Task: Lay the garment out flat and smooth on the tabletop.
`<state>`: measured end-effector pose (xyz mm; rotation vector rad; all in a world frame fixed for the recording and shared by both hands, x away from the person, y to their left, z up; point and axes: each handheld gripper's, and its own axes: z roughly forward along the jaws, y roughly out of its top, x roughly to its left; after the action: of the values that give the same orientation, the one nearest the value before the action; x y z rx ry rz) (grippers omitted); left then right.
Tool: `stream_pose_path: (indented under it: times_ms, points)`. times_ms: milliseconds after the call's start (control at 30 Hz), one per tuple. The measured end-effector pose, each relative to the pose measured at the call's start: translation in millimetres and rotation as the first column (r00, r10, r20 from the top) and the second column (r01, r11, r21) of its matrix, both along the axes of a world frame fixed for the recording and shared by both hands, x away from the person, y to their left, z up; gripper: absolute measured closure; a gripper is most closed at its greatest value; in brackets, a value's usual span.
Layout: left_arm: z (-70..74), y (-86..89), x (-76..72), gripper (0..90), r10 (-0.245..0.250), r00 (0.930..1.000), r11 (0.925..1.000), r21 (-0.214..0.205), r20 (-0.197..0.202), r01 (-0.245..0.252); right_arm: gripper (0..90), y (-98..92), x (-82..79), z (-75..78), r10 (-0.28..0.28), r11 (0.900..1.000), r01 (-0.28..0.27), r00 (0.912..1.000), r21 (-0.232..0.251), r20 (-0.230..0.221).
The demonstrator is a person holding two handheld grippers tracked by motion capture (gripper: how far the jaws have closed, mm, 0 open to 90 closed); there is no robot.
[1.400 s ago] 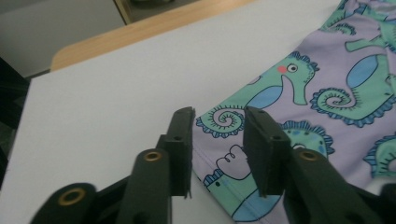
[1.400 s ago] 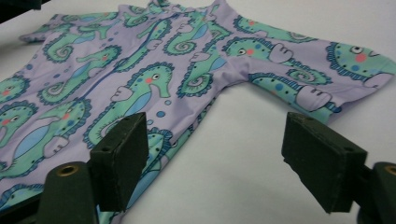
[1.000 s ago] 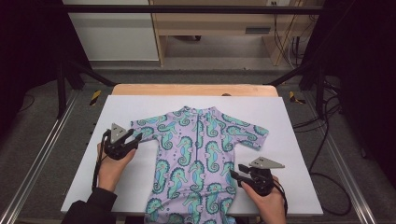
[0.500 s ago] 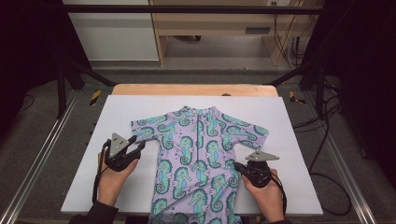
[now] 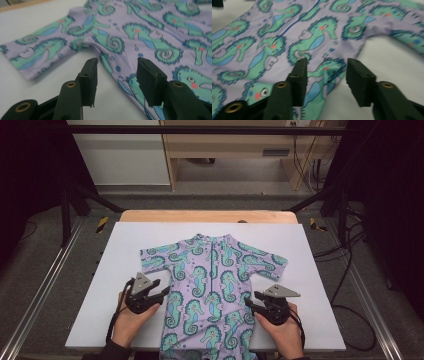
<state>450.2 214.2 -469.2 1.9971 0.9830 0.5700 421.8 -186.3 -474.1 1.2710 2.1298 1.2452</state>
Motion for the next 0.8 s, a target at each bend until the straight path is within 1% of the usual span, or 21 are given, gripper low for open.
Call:
stream_pose_path:
  times_ms: [100, 200, 267, 333, 367, 467, 533, 600, 700, 800]
  points:
    - [-7.9, -8.0, 1.7, 57.0, -0.016, 0.9989, 0.9992, 0.035, -0.044, 0.017, 45.4, -5.0, -0.3, 0.9, -0.025, 0.9996, 0.025, 0.9994, 0.01, 0.023]
    - [-12.2, -12.3, 3.8, 61.2, -0.03, 0.9962, 0.9988, 0.036, -0.082, 0.033, 45.0, -8.4, -0.7, 0.3, -0.043, 0.999, 0.043, 0.9988, 0.015, 0.025]
    - [-14.6, -14.1, 4.5, 66.3, -0.043, 0.9936, 0.9981, 0.04, -0.104, 0.047, 44.8, -10.5, -0.6, 0.0, -0.052, 0.9985, 0.051, 0.9983, 0.02, 0.025]
    - [-15.9, -13.7, 4.5, 72.3, -0.046, 0.9935, 0.9981, 0.034, -0.104, 0.05, 44.8, -13.4, -0.7, 0.9, -0.063, 0.9978, 0.062, 0.9974, 0.025, 0.036]
    - [-16.1, -13.2, 4.6, 77.5, -0.052, 0.9932, 0.998, 0.03, -0.105, 0.055, 44.8, -15.0, -0.8, 1.4, -0.071, 0.9971, 0.069, 0.9967, 0.031, 0.039]
    - [-17.2, -11.5, 4.0, 87.9, -0.059, 0.9929, 0.9981, 0.013, -0.103, 0.061, 44.8, -19.9, -1.3, 2.7, -0.091, 0.9951, 0.088, 0.9945, 0.043, 0.053]
    - [-16.7, -11.7, 2.4, 89.0, -0.059, 0.9938, 0.9977, 0.028, -0.094, 0.062, 44.9, -22.2, -1.6, 2.8, -0.103, 0.9939, 0.1, 0.9929, 0.046, 0.059]
    - [-16.4, -10.0, 0.4, 89.1, -0.051, 0.9949, 0.9981, 0.029, -0.087, 0.054, 44.8, -24.1, -2.0, 3.1, -0.11, 0.9932, 0.107, 0.9918, 0.046, 0.065]
    - [-16.5, -5.5, -2.2, 89.1, -0.041, 0.9957, 0.999, 0.016, -0.083, 0.043, 44.3, -26.3, -2.7, 4.0, -0.117, 0.9924, 0.114, 0.99, 0.047, 0.079]
    - [-15.9, -3.0, -4.2, 88.9, -0.033, 0.997, 0.9994, 0.01, -0.071, 0.033, 41.7, -27.4, -2.8, 4.2, -0.12, 0.9922, 0.116, 0.9886, 0.045, 0.091]
